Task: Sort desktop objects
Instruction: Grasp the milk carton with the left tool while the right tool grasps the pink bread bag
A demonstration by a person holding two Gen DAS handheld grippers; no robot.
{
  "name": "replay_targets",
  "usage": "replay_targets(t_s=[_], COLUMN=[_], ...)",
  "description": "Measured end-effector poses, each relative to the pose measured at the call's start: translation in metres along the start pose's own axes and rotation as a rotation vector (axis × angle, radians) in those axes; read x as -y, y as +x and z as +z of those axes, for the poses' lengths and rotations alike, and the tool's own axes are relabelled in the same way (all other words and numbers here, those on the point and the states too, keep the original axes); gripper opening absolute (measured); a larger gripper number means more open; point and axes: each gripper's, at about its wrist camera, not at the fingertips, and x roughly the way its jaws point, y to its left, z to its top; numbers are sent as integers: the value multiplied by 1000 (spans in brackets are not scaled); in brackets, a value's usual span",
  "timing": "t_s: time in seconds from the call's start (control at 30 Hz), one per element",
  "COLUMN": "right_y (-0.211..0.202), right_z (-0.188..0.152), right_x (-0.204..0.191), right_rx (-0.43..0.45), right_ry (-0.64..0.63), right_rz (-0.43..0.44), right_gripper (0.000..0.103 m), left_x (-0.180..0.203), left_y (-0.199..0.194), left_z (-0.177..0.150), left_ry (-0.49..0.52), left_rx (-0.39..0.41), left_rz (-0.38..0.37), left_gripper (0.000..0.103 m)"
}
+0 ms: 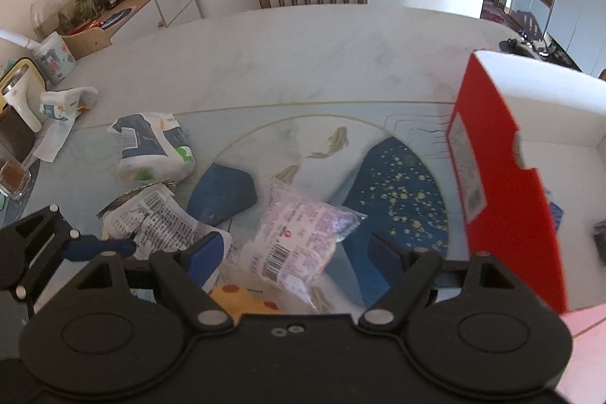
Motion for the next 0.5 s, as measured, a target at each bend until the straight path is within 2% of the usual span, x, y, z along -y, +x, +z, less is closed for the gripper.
replay_targets(t_s=[0.23,0.4,0.5], right_y=[28,39,43], right_z=[5,4,3], right_x=[-2,-3,-3], right_rx=[-51,-76,-87], right_ry=[54,72,80], right_rz=[-27,-44,-49], right_gripper=[83,82,82], left_x=[5,4,5], left_y=[11,16,15], left_z=[-9,-12,-14], left_ry=[57,60,66], left_rx=[-3,10,19], left_rz=[-9,-4,1], left_gripper=[102,102,95])
